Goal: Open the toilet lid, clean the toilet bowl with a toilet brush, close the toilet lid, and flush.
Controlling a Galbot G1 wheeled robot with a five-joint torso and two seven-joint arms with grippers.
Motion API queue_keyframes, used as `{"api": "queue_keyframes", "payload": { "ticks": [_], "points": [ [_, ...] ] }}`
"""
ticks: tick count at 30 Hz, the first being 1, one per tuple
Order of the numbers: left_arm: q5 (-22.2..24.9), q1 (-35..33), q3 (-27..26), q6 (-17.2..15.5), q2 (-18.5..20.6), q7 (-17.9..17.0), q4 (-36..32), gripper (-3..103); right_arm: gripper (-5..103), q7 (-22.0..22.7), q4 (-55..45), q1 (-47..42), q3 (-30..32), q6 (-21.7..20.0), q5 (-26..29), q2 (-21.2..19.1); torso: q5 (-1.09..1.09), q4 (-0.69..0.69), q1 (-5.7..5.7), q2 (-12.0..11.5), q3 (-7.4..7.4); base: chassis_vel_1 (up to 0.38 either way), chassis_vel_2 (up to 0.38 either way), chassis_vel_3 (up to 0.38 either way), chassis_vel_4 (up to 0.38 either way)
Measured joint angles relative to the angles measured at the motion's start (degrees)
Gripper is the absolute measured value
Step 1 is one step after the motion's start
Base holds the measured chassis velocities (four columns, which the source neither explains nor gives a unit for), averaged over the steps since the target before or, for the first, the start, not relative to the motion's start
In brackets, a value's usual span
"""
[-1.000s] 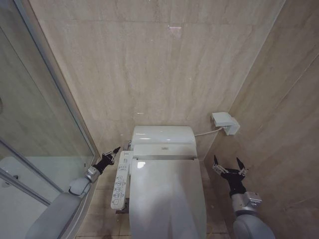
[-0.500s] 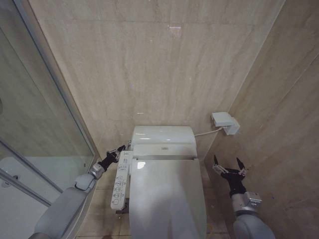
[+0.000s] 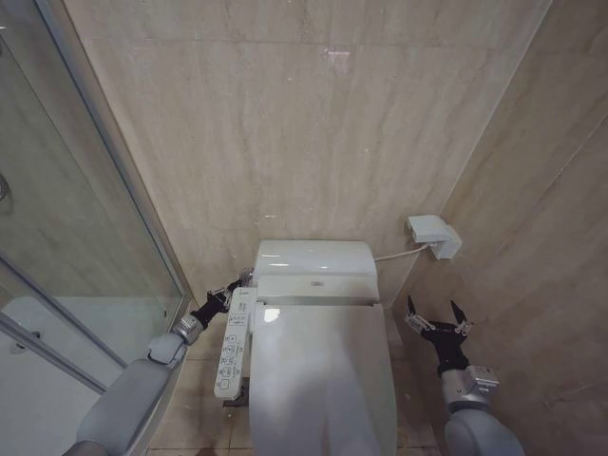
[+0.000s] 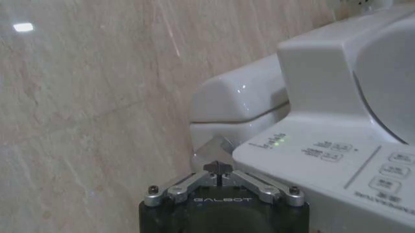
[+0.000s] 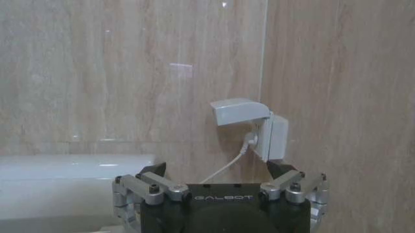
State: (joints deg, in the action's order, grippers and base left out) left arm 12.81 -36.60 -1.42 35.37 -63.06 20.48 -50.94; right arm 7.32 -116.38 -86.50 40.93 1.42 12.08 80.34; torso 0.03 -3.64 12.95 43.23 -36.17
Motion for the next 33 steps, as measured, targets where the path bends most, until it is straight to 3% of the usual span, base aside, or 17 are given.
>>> {"api": "queue_keyframes", "payload": {
  "ticks": [33],
  "points": [
    [-1.41, 1.51, -0.06, 0.14, -2.69, 0.99, 3.51, 0, 100, 0.00, 0.00, 0.00, 0.00, 0.00, 0.00, 0.00, -0.05, -0.02, 0.01, 0.00, -0.02, 0.000, 0.000, 0.000, 0.000]
  ]
}}
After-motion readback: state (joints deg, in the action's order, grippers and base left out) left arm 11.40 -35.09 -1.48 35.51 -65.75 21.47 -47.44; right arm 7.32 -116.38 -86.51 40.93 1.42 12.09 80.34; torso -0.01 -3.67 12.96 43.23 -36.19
